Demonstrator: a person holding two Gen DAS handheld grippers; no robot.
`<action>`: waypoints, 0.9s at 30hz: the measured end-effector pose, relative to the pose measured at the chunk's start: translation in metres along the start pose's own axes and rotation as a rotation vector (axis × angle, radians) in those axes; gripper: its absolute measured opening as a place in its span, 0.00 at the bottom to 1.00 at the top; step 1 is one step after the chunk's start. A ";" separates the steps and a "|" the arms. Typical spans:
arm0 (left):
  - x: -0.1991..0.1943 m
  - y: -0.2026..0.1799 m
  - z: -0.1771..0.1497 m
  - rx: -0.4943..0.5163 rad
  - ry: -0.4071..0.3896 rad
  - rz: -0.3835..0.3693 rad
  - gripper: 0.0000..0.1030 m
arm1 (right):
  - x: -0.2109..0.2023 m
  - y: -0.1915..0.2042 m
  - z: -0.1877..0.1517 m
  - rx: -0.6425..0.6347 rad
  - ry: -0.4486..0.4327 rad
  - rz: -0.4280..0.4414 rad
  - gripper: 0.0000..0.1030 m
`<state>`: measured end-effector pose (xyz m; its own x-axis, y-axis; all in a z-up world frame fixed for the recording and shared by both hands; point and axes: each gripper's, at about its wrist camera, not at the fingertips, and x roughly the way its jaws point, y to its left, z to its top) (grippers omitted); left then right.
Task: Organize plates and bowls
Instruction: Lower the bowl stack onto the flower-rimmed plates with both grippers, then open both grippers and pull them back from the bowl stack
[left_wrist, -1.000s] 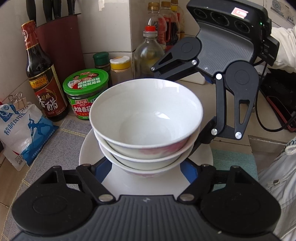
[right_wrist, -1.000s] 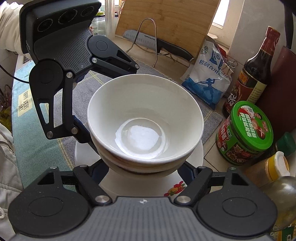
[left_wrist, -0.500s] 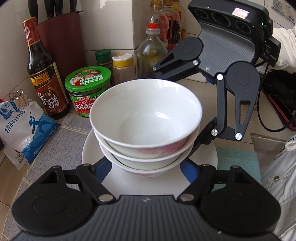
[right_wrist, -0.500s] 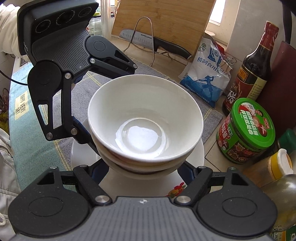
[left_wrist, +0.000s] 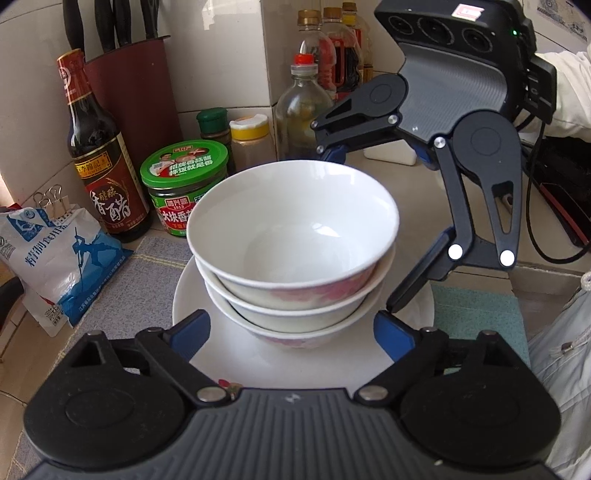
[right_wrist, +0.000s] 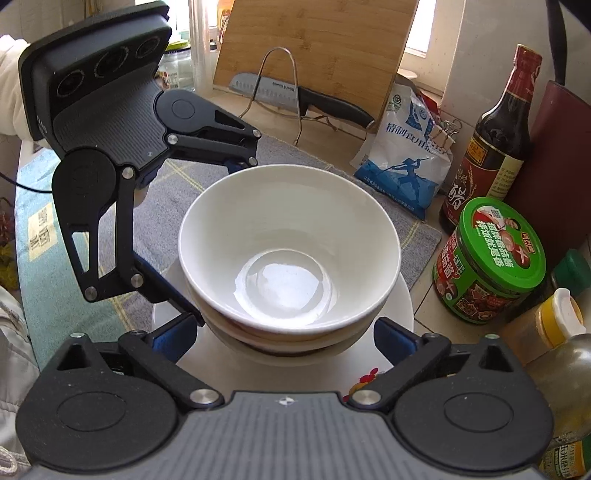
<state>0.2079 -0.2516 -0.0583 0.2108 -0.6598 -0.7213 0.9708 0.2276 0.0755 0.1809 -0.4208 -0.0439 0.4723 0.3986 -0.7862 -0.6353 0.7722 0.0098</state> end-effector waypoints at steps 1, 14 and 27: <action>-0.002 -0.002 -0.001 0.004 -0.006 0.015 0.93 | 0.000 0.000 0.000 0.001 0.002 -0.014 1.00; -0.056 -0.022 -0.025 -0.051 -0.173 0.173 0.95 | -0.021 0.049 0.000 0.058 0.023 -0.185 1.00; -0.122 -0.054 -0.049 -0.198 -0.302 0.484 0.99 | -0.036 0.119 0.005 0.515 -0.004 -0.540 1.00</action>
<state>0.1236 -0.1482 -0.0083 0.6745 -0.6160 -0.4070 0.7231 0.6623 0.1960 0.0916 -0.3410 -0.0111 0.6402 -0.1010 -0.7616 0.0520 0.9947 -0.0882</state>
